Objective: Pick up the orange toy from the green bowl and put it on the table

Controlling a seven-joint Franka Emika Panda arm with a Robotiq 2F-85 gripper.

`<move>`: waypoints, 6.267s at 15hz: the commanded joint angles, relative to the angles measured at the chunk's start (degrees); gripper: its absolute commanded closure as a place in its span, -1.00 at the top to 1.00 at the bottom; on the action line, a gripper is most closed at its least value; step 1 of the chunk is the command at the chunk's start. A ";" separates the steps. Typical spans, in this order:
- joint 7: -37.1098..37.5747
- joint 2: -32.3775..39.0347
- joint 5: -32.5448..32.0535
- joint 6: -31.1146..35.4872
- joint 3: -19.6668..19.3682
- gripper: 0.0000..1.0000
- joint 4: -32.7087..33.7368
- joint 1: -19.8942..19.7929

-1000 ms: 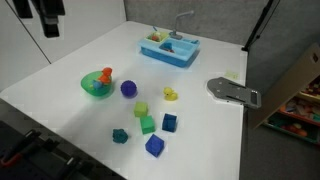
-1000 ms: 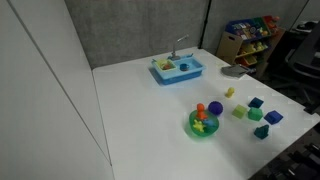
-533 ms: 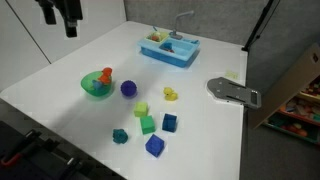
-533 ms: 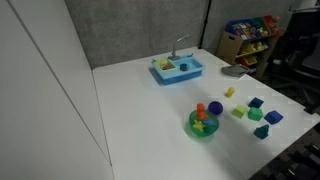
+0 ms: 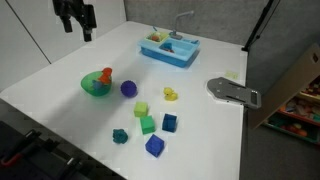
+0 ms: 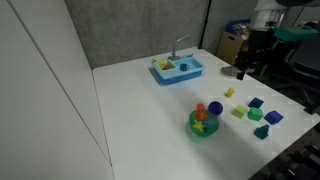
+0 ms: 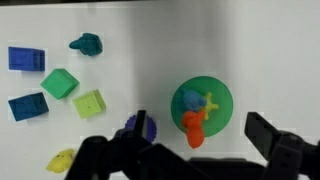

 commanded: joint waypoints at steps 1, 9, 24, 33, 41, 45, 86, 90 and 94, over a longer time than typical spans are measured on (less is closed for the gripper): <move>-0.64 4.64 -2.17 2.86 0.77 1.00 4.42 1.18; -0.12 6.05 -2.40 4.42 1.15 1.00 4.58 2.09; 0.36 19.66 -13.96 15.71 0.58 1.00 5.51 4.75; -0.45 25.91 -11.20 28.07 1.79 1.00 7.03 5.26; 0.51 30.12 -7.97 38.12 1.53 1.00 8.09 5.92; 1.50 32.18 -6.83 40.02 1.00 1.00 8.14 6.24; 1.56 15.31 -10.15 35.63 -5.52 -0.83 1.98 2.71; 1.78 15.70 -11.48 34.65 -8.11 -0.83 3.40 0.56; 2.23 17.24 -13.50 34.61 -10.48 -0.83 4.79 -1.21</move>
